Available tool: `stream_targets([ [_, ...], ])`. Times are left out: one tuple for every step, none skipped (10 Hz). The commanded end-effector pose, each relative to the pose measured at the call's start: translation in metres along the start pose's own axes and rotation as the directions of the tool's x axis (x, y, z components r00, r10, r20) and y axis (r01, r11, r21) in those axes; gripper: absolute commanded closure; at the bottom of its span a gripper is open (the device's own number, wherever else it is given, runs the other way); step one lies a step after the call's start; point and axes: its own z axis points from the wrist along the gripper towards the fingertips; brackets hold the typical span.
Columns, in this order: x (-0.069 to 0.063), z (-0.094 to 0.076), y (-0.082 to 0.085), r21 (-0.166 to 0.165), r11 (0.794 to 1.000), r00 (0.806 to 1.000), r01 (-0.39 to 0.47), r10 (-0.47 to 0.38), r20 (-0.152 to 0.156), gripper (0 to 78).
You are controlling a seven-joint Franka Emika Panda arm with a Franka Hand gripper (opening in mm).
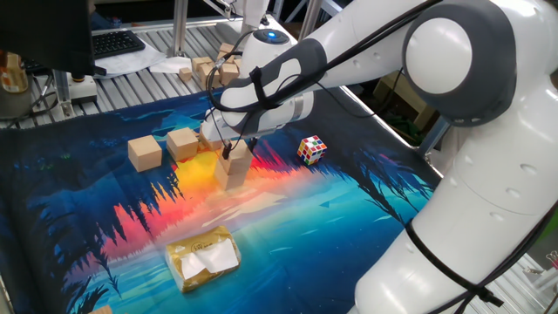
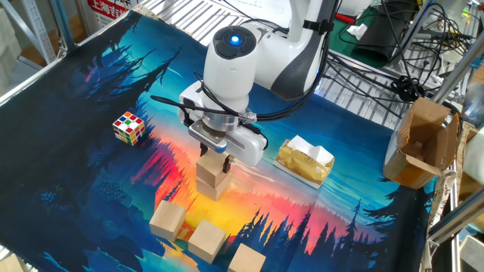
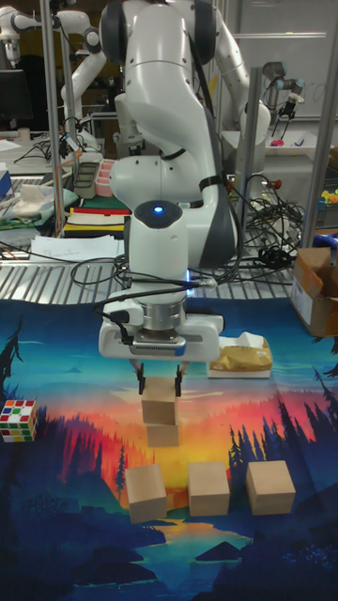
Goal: Stack the blocks in a vertical line of five
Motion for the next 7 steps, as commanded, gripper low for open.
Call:
stream_targets([
  [0.0013, 0.0016, 0.0005, 0.002, 1.000, 1.000, -0.002, 0.002, -0.003, 0.1],
  [0.0013, 0.0016, 0.0005, 0.002, 1.000, 1.000, -0.002, 0.002, -0.003, 0.1],
  [0.0013, 0.0016, 0.0005, 0.002, 1.000, 1.000, -0.002, 0.002, -0.003, 0.1],
  [0.0013, 0.0016, 0.0005, 0.002, 1.000, 1.000, -0.002, 0.002, -0.003, 0.1],
  [0.0013, 0.0016, 0.0005, 0.002, 1.000, 1.000, -0.002, 0.002, -0.003, 0.1],
  [0.0013, 0.0016, 0.0005, 0.002, 1.000, 1.000, -0.002, 0.002, -0.003, 0.1],
  [0.0013, 0.0016, 0.0005, 0.002, 1.000, 1.000, -0.002, 0.002, -0.003, 0.1],
])
